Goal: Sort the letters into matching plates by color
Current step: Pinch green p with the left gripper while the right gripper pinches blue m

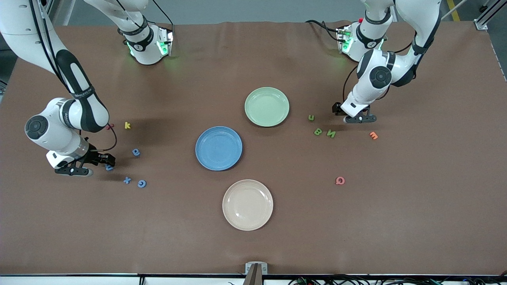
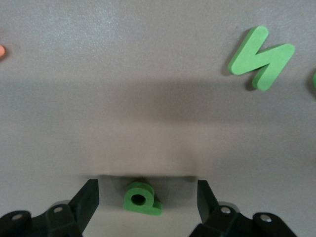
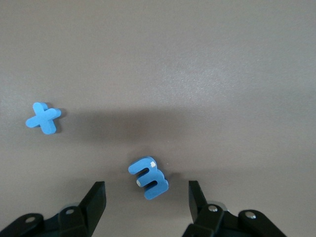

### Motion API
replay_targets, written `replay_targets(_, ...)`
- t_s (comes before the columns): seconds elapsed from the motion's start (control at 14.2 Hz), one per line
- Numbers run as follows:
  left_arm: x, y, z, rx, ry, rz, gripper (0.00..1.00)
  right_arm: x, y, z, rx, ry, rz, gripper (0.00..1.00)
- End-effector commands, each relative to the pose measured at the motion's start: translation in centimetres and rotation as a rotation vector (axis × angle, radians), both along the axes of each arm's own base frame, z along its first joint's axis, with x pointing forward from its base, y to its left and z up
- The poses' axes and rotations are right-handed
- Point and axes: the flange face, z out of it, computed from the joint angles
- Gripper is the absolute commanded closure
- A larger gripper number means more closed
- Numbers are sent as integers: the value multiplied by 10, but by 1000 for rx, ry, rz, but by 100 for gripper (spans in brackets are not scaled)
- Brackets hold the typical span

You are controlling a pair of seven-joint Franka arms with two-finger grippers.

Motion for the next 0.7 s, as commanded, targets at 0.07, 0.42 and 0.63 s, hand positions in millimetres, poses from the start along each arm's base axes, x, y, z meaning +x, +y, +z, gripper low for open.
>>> replay_targets(0.07,-6,0,-4,1,-2,-13,16,8,-2,-9,-6,0,23,24)
replay_targets(0.42,-9,-1,-5,4,3,-18,34,15,-4,-29,-5,1,22,26)
replay_targets(0.63,-9,0,-4,5,3,-18,45,13,-2,-32,-2,12,25,36)
